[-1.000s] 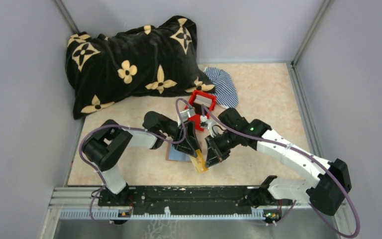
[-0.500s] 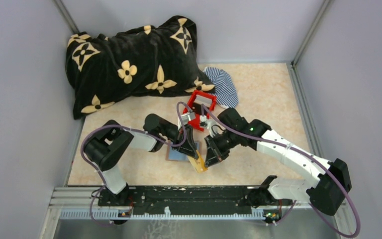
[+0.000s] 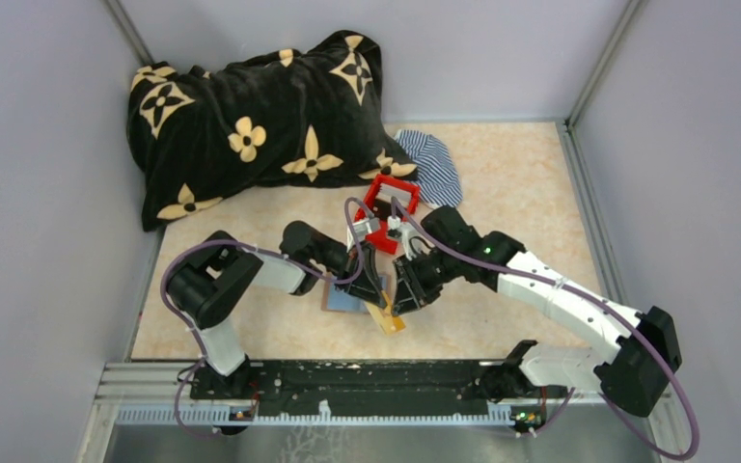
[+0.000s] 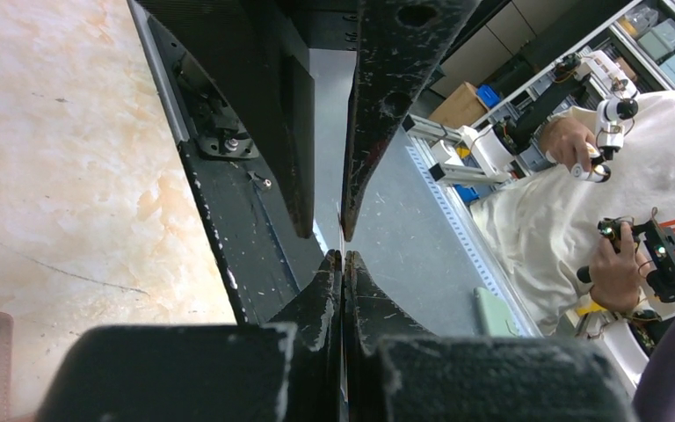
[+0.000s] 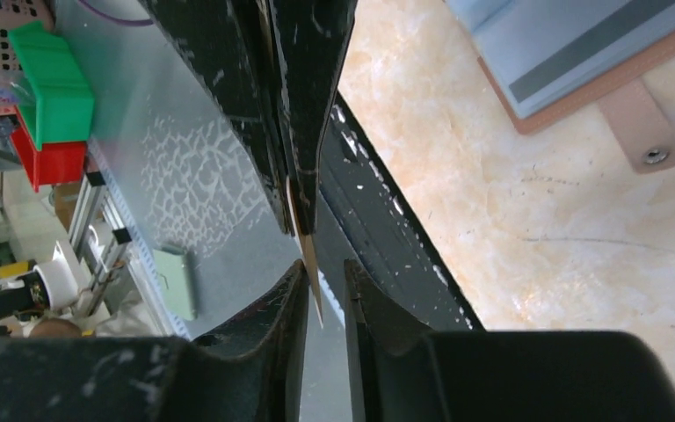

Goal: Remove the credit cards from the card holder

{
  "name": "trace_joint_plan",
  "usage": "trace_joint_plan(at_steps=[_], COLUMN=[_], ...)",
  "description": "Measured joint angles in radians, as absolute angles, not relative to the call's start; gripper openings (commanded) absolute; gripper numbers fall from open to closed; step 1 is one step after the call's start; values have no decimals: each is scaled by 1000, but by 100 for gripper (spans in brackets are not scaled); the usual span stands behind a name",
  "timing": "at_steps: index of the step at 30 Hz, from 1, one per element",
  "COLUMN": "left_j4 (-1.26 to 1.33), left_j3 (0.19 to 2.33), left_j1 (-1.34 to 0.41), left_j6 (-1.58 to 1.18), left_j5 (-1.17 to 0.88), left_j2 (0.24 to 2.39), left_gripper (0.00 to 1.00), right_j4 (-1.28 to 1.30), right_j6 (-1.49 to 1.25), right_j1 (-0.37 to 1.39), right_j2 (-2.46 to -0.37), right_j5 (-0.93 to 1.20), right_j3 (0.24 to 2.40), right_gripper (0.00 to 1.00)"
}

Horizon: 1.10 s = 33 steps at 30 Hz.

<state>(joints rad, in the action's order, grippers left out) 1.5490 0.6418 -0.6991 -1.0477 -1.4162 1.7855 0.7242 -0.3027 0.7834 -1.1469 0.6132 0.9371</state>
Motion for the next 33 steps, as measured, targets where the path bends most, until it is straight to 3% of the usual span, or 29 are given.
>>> trace_joint_plan(at_steps=[6, 8, 9, 12, 13, 17, 20, 33], left_j4=[1549, 1549, 1549, 1549, 1549, 1549, 1550, 1549], left_j3=[640, 638, 638, 636, 636, 636, 631, 393], left_j1=[-701, -701, -701, -700, -700, -700, -689, -587], left_j6=[-1051, -1051, -1051, -1051, -1051, -1050, -1058, -1022], left_j5=[-1413, -1409, -1407, -1402, -1401, -1396, -1372, -1147], left_j2=[1785, 1785, 1785, 1786, 1786, 1786, 1785, 1597], left_gripper=[0, 0, 0, 0, 6, 72, 98, 99], right_j4=[671, 665, 661, 651, 651, 658, 699, 943], right_j6=[-314, -316, -317, -323, -323, -317, -292, -79], right_j1=[783, 783, 783, 785, 786, 785, 781, 748], right_j2=[-1167, -1171, -1174, -1177, -1177, -1180, -1207, -1445], right_j5=[611, 614, 617, 635, 636, 627, 587, 311], right_j3=[938, 938, 938, 941, 942, 949, 997, 1383], right_gripper=[20, 11, 0, 0, 0, 0, 0, 0])
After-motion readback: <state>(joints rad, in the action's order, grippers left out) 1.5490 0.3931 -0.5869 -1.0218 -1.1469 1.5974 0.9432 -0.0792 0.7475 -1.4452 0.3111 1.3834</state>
